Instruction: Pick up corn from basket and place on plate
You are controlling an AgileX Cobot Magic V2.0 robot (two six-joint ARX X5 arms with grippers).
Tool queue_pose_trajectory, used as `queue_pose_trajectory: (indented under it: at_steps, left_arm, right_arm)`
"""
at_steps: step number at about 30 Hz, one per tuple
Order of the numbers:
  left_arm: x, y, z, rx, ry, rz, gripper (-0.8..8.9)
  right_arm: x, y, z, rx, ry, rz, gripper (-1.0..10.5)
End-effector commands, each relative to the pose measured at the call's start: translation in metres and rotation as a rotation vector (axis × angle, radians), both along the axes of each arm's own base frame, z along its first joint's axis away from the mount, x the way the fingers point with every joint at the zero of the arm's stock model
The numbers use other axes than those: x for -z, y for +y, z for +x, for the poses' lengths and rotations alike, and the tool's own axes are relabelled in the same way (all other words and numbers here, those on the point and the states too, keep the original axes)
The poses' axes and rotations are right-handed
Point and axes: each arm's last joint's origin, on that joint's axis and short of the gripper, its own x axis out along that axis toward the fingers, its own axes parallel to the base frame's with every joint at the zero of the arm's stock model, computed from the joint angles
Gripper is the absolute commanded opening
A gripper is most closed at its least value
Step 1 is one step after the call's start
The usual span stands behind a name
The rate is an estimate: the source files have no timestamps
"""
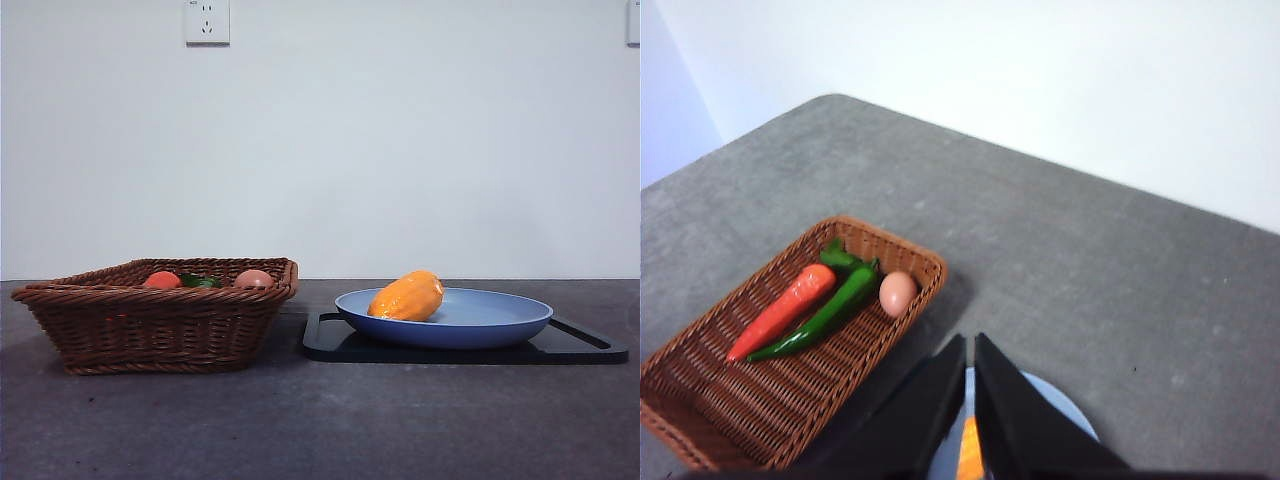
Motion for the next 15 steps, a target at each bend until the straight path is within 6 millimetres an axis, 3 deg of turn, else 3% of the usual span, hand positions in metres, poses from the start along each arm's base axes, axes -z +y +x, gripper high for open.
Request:
queue_pose_trajectory:
  at_steps: [1, 6, 15]
  left_arm:
    - [0.009, 0.0, -0.001, -0.008, -0.001, -0.016, 0.08]
    - [0.025, 0.0, -0.003, -0.01, 0.012, -0.026, 0.08]
    - [0.035, 0.0, -0.007, -0.013, 0.036, -0.051, 0.08]
  right_arm:
    - [-0.006, 0.001, 0.002, -0.006, -0.033, 0.0, 0.0]
    - [-0.006, 0.001, 0.002, -0.006, -0.033, 0.0, 0.0]
    - [-0.006, 0.001, 0.002, -0.006, -0.033, 0.0, 0.0]
